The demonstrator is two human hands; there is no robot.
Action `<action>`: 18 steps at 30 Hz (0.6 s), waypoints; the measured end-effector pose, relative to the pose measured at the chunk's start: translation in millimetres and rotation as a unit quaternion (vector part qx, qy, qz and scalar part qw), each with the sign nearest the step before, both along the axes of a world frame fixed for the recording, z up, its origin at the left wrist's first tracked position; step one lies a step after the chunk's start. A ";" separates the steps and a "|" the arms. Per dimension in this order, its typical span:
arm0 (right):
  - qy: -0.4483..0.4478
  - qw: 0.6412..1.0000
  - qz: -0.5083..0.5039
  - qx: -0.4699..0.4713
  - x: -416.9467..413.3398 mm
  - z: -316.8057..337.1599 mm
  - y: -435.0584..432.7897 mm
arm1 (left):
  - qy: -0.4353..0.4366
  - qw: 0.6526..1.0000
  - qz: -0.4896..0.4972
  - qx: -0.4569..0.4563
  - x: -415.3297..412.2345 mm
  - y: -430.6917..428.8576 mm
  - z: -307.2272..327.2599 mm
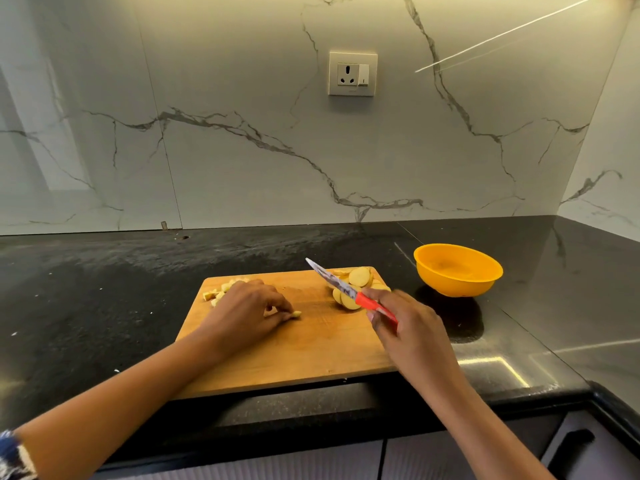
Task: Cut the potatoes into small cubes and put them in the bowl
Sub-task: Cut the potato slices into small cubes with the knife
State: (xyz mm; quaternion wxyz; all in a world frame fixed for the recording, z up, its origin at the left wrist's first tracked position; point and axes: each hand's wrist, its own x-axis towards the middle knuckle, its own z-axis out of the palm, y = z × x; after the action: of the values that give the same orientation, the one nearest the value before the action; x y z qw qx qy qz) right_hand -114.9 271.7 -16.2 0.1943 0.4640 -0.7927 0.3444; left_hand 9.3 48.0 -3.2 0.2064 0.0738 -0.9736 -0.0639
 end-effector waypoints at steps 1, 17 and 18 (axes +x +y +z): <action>0.010 1.000 -0.008 0.016 10.4 0.3 2.1 | 0.013 1.000 0.004 -0.006 3.1 1.9 -2.1; 0.068 0.984 -0.054 0.155 81.4 -1.2 -11.5 | -0.127 0.989 0.044 -0.064 22.1 26.9 -9.3; 0.067 0.984 -0.046 0.160 82.7 0.5 -12.2 | -0.129 0.989 0.042 -0.060 23.2 27.0 -8.7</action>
State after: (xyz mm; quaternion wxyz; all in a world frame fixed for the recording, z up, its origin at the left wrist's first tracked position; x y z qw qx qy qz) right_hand -32.3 259.5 -15.7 0.1861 0.4742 -0.8431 0.1720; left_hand 32.6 75.0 -11.9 0.0857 0.1092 -0.9902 0.0136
